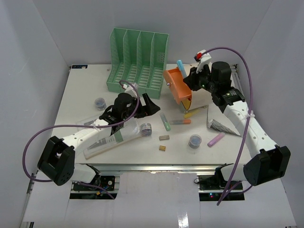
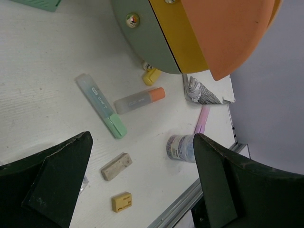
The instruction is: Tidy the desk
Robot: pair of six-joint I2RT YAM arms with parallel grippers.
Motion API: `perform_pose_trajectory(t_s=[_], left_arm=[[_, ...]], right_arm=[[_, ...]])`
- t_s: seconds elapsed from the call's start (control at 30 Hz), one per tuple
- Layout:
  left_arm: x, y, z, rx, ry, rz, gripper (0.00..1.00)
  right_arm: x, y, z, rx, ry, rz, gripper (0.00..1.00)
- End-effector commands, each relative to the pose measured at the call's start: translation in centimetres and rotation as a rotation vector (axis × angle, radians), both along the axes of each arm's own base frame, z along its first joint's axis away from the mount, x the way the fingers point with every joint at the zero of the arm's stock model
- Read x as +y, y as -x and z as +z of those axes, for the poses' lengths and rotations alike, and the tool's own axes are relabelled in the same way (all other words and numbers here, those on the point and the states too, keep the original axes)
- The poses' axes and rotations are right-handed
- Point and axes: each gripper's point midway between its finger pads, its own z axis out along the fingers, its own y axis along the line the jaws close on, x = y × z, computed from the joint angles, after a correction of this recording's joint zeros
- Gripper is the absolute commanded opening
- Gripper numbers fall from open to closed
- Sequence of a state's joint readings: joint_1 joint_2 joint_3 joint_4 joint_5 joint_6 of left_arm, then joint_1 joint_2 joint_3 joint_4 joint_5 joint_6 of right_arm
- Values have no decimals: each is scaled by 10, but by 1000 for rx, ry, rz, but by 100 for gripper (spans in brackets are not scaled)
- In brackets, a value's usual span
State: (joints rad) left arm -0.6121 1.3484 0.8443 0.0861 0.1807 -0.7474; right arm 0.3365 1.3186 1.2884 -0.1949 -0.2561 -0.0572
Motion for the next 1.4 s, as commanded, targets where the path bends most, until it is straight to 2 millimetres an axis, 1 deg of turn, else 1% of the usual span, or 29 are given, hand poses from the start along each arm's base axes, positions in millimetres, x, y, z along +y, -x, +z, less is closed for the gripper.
perform_pose_trajectory(t_s=[0.0, 0.1, 0.17, 0.2, 0.27, 0.37, 0.43, 0.47, 0.53, 0.6, 0.63, 0.67, 0.7, 0.73, 0.77, 0.8, 0.83, 0.87, 0.9, 0.97, 1.0, 1.07, 1.13, 1.3, 1.37], left_arm=[[-9, -13, 5, 7, -4, 66, 98], [-20, -16, -5, 31, -20, 71, 98], [-27, -17, -13, 48, -43, 74, 98], [-30, -16, -16, 58, -56, 75, 97], [-33, -17, -26, 87, -96, 105, 96], [-39, -16, -34, 109, -117, 116, 95], [-46, -16, -40, 121, -131, 121, 95], [-48, -16, -41, 126, -137, 124, 95], [-51, -17, -47, 146, -157, 138, 93], [-53, -16, -55, 173, -188, 146, 90], [-55, -17, -58, 189, -199, 157, 88], [-57, -18, -61, 203, -210, 166, 86], [-59, -17, -63, 210, -216, 168, 83], [-58, -17, -67, 225, -228, 182, 78], [-58, -19, -73, 244, -245, 200, 73], [-58, -19, -79, 264, -259, 215, 70], [-60, -20, -84, 278, -269, 220, 69], [-63, -21, -87, 285, -277, 221, 69], [-65, -23, -86, 289, -281, 227, 69], [-67, -21, -100, 318, -329, 230, 68], [-67, -23, -102, 333, -355, 248, 69], [-63, -26, -120, 368, -424, 292, 69], [-58, -26, -132, 395, -478, 318, 69], [-64, -31, -147, 412, -520, 314, 69], [-64, -32, -152, 419, -544, 316, 67]], right_arm=[[4, -9, 24, -37, -89, -82, 12], [5, -13, 13, -18, -75, -98, 25], [4, -17, 4, -9, -59, -109, 38], [4, -17, 0, -9, -49, -109, 42], [3, -19, -6, -8, -35, -113, 51], [3, -19, -8, -8, -30, -108, 58], [4, -16, -3, -17, -35, -98, 61], [4, -14, 2, -25, -40, -91, 62], [7, -1, 19, -83, -23, -21, 72], [17, 22, 31, -162, 23, 143, 79], [15, 39, 31, -191, 37, 233, 81], [14, 57, 33, -226, 45, 314, 83], [9, 73, 40, -273, 44, 345, 84], [5, 81, 35, -284, 50, 357, 85], [-1, 88, 25, -288, 50, 371, 86], [-7, 93, 6, -265, 53, 372, 86], [-17, 96, -8, -253, 53, 359, 86], [-26, 99, -13, -260, 48, 349, 86], [-33, 102, -26, -246, 41, 346, 87], [-48, 104, -45, -221, 15, 310, 86], [-51, 108, -51, -213, -5, 317, 86], [-69, 105, -56, -218, -18, 269, 86], [-75, 105, -56, -218, -26, 258, 86], [-77, 108, -63, -202, -41, 266, 87], [-78, 107, -64, -199, -40, 257, 86]])
